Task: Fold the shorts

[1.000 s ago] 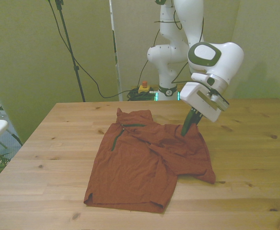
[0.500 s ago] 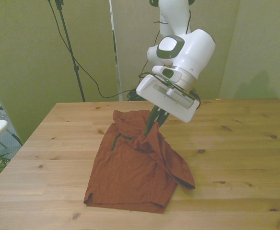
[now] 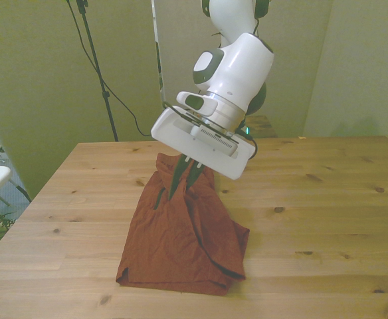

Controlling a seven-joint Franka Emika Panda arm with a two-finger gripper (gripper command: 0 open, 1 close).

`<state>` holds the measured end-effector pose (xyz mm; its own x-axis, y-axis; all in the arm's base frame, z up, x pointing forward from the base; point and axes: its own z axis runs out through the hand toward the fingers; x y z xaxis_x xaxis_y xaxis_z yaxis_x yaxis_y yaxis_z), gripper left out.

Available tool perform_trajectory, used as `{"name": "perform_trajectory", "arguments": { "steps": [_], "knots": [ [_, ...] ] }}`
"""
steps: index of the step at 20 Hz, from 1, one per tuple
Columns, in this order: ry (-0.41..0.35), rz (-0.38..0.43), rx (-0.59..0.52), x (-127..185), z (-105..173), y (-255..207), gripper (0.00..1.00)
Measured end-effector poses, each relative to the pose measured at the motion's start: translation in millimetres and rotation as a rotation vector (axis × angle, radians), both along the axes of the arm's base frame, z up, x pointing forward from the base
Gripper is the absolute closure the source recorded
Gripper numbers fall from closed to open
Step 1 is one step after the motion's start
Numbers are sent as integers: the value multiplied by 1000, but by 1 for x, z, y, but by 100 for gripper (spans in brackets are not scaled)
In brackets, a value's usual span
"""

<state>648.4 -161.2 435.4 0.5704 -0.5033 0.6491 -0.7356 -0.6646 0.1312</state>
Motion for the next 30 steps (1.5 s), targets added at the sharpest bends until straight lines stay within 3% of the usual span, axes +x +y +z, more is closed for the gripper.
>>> {"name": "perform_trajectory", "arguments": {
  "steps": [2,3,11,16,20,26,30],
  "knots": [
    [-1,-24,25,6,-1,-18,100],
    [-1,-36,40,10,-2,-28,0],
    [-51,-152,195,33,-2,-99,0],
    [-60,-160,277,39,0,-104,0],
    [-45,-201,389,38,19,-92,0],
    [127,-184,640,-14,37,3,0],
    [194,-154,688,-69,45,33,0]
  ]
}}
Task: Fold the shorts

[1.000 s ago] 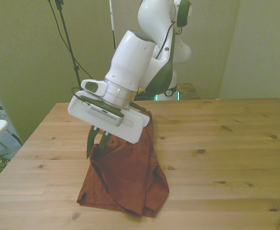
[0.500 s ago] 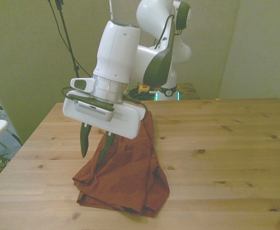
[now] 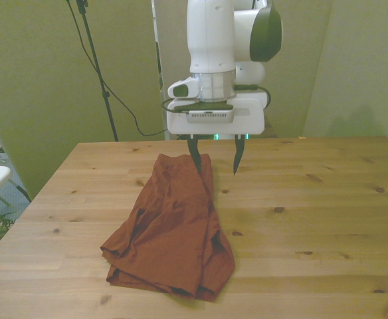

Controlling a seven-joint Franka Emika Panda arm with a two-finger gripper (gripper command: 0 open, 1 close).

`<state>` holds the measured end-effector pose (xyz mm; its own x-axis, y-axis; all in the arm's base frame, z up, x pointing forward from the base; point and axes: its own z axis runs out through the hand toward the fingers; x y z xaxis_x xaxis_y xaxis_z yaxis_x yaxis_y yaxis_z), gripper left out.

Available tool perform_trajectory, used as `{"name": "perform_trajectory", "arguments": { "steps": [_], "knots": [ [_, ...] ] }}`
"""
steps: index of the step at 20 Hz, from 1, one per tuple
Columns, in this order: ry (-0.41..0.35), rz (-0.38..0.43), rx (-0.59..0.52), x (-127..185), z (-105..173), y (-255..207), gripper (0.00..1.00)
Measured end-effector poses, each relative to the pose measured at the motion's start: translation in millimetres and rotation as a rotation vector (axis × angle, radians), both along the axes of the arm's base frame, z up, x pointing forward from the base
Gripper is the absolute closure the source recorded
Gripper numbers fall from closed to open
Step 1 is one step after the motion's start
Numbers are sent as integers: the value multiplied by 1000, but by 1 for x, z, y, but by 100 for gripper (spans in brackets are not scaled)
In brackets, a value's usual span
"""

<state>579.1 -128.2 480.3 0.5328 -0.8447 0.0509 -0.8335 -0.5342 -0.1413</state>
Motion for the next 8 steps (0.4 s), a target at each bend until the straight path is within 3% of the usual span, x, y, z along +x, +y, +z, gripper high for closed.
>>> {"name": "perform_trajectory", "arguments": {
  "steps": [8],
  "knots": [
    [43,74,53,-131,-3,51,0]
  ]
}}
